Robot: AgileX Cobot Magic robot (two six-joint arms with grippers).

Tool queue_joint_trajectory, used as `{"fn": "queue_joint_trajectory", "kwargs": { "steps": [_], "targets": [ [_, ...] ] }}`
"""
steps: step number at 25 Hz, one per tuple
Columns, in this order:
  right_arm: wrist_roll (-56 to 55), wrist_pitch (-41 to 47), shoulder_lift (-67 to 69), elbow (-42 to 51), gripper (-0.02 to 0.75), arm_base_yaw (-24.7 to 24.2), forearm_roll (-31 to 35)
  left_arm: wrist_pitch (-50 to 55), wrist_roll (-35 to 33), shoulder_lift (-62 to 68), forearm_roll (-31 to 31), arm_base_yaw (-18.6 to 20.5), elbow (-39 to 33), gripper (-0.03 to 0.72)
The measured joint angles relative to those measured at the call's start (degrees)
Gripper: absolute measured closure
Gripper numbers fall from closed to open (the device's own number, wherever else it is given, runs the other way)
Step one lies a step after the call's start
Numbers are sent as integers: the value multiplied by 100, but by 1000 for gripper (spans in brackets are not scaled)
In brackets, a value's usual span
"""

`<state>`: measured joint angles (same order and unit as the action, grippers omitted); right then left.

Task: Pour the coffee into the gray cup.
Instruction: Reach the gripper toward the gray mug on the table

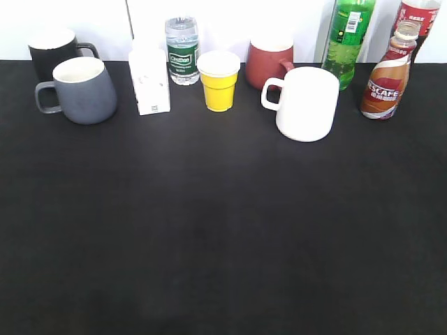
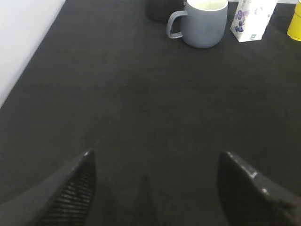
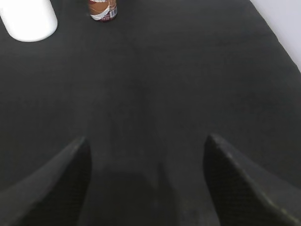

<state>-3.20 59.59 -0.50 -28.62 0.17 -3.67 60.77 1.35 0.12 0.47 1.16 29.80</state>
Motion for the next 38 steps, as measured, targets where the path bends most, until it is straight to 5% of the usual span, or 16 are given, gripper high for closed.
{"fn": "queue_joint_trajectory", "kwargs": {
  "steps": [6, 10, 16, 35, 38],
  "targets": [
    [0, 0, 0, 0, 160, 0, 0, 0, 0, 0, 2, 0, 0, 99],
    [0, 0, 0, 0, 160, 0, 0, -14, -2, 0, 2, 0, 9, 202],
    [0, 6, 0, 0, 160, 0, 0, -3153, -2, 212, 2, 0, 215, 222],
    [0, 0, 0, 0, 160, 0, 0, -9208, -6, 7803, 205, 0, 215, 258],
    [0, 0, 0, 0, 160, 0, 0, -10038, -6, 8803, 821, 0, 215, 258]
  ]
}}
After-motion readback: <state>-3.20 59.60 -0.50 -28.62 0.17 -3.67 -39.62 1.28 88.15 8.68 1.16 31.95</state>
